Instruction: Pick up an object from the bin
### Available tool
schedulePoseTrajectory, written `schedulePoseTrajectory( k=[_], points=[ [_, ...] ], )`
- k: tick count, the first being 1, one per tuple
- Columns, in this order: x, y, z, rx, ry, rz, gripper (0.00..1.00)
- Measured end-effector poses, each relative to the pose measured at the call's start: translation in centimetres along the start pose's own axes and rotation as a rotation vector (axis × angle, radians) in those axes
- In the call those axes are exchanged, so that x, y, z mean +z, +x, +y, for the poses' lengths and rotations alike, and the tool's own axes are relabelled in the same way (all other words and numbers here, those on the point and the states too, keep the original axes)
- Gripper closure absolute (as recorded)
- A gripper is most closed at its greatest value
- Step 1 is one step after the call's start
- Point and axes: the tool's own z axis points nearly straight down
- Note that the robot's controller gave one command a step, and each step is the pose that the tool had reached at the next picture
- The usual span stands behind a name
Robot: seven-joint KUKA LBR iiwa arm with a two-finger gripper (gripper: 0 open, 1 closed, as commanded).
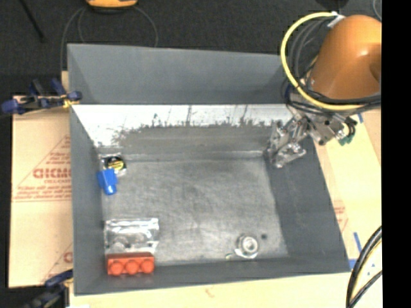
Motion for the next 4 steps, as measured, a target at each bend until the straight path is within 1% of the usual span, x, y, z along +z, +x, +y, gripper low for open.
schedulePoseTrajectory(
  k=[1,2,3,4],
  points=[
    [9.3,-0.5,1.0,-0.234,-0.012,0.01,1.0],
    [9.8,-0.5,0.9,-0.219,-0.012,0.005,1.0],
    [8.8,0.2,1.9,-0.212,-0.012,0.004,1.0],
    [7.1,0.2,2.3,-0.233,-0.007,0.004,1.0]
  ],
)
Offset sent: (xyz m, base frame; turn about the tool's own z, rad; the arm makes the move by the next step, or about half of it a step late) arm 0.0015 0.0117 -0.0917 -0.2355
